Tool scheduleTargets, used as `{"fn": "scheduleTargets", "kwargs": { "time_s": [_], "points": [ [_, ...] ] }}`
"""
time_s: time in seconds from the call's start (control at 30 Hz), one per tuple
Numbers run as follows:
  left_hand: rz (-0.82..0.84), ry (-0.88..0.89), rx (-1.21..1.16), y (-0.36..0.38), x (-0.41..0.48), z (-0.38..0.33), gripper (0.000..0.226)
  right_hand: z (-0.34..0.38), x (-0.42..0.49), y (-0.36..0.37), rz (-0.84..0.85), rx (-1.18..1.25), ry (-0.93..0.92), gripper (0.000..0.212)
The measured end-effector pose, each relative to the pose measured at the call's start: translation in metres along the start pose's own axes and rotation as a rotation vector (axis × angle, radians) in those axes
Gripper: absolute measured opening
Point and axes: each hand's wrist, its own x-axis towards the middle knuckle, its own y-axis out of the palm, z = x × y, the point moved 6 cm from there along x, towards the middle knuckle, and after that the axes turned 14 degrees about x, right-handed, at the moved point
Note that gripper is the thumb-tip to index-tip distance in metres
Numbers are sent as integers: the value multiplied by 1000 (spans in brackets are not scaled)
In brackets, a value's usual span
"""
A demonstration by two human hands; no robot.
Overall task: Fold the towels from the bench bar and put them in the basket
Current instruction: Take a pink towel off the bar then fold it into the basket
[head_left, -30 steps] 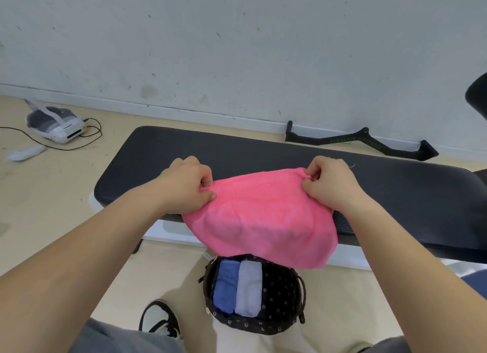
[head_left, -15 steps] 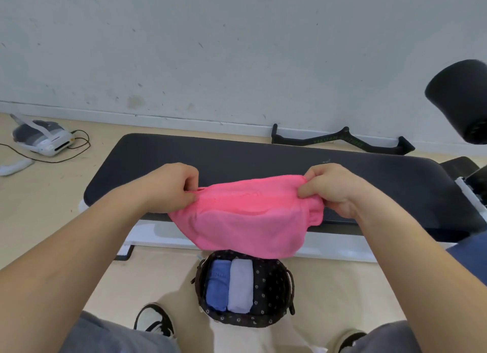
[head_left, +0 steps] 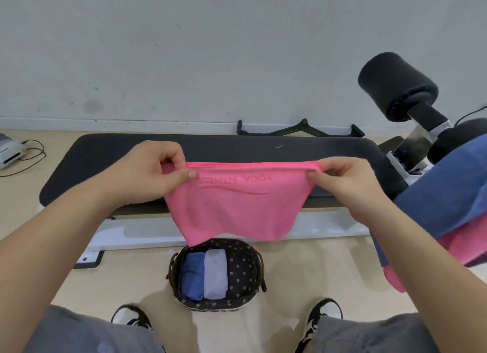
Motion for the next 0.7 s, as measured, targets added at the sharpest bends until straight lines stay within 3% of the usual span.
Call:
{"fn": "scheduleTargets", "kwargs": {
  "time_s": [0.07, 0.13, 0.23, 0.37, 0.47, 0.6, 0.7],
  "points": [
    [-33, 22, 20, 6, -2, -6, 25, -3, -5, -6, -54, -68, 13, 17],
    [65, 56, 104, 25, -4, -9, 30, -20, -10, -6, -90, -90, 149, 23],
    [144, 66, 192, 44, -4, -10, 42, -37, -15, -4, -140, 53, 305, 21],
    [154, -5, 161, 39, -2, -4, 49, -40, -10, -11, -211, 247, 322, 18],
    [206, -16, 151, 40, -4, 1, 41, -44, -10, -12, -231, 213, 318, 20],
    [148, -13, 56, 28, -2, 2, 24, -33, -6, -13, -288, 36, 190, 20],
    [56, -71, -67, 18, -1, 7, 18, -37, -2, -8, -339, 363, 277, 17]
  ]
}}
